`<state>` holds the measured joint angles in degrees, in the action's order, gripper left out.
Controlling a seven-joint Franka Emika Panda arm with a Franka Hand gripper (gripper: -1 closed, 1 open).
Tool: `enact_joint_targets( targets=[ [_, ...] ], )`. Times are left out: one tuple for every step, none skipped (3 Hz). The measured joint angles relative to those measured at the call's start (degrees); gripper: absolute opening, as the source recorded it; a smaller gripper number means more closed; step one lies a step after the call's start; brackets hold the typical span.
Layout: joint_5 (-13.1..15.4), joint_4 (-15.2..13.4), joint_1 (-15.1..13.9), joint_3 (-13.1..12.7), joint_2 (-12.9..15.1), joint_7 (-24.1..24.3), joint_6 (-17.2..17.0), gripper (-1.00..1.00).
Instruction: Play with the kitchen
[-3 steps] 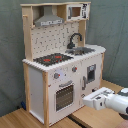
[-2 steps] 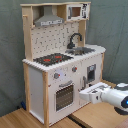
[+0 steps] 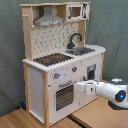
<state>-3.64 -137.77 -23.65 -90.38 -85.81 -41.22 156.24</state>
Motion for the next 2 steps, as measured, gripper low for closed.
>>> enact_joint_targets(
  targets=[
    [0.1,3.9,-3.5,-1.0,-0.2,3.9,1.1,1.00],
    [0.4,8.1,-7.3,-1.1,-1.1,7.7,1.8,1.00]
  ],
)
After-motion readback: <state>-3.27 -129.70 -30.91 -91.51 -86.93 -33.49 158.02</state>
